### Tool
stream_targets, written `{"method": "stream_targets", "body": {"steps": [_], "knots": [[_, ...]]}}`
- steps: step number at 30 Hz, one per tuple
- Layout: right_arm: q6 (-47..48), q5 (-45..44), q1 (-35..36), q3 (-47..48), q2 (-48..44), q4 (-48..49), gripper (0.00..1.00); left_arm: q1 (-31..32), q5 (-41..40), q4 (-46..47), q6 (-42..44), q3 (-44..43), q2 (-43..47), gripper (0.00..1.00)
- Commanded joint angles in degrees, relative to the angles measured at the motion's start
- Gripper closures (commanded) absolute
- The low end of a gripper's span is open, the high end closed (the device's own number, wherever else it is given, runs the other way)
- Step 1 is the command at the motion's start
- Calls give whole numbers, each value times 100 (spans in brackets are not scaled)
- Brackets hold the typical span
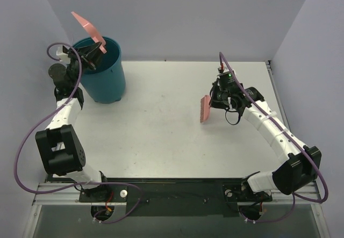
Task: Sweep away the paper scraps from the table
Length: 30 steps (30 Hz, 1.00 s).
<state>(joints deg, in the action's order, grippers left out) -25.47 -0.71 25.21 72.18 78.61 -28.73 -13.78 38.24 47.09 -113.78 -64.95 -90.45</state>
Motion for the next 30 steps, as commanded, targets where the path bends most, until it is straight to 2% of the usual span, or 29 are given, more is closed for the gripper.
{"method": "stream_targets", "body": {"steps": [1, 4, 9, 10, 14, 17, 21, 26, 30], "knots": [[-19, -254, 36, 358, -47, -27, 100, -37, 465, -568, 873, -544, 440, 100], [-36, -324, 36, 393, -100, -36, 100, -2, 597, -1952, 2135, -921, 686, 100], [-63, -474, 28, 428, -258, -19, 100, 471, 404, -4231, 4168, -1783, 889, 100], [-54, -543, 28, 454, -311, -36, 100, 534, 247, -4887, 4684, -2019, 898, 100], [-63, -921, 19, 481, -504, -62, 100, 1034, -289, -6149, 5837, -2556, 959, 100], [-37, -1369, -34, 463, -723, -62, 100, 1753, -799, -7227, 6665, -2952, 916, 100], [-28, -1695, -227, 446, -935, -89, 100, 2615, -1940, -7898, 7465, -3051, 994, 100], [-98, -1652, -631, 384, -1093, -54, 100, 3756, -2908, -8286, 7914, -2637, 951, 100], [-212, -1467, -737, 437, -1120, 69, 100, 4706, -3656, -8655, 8161, -2330, 521, 100]]}}
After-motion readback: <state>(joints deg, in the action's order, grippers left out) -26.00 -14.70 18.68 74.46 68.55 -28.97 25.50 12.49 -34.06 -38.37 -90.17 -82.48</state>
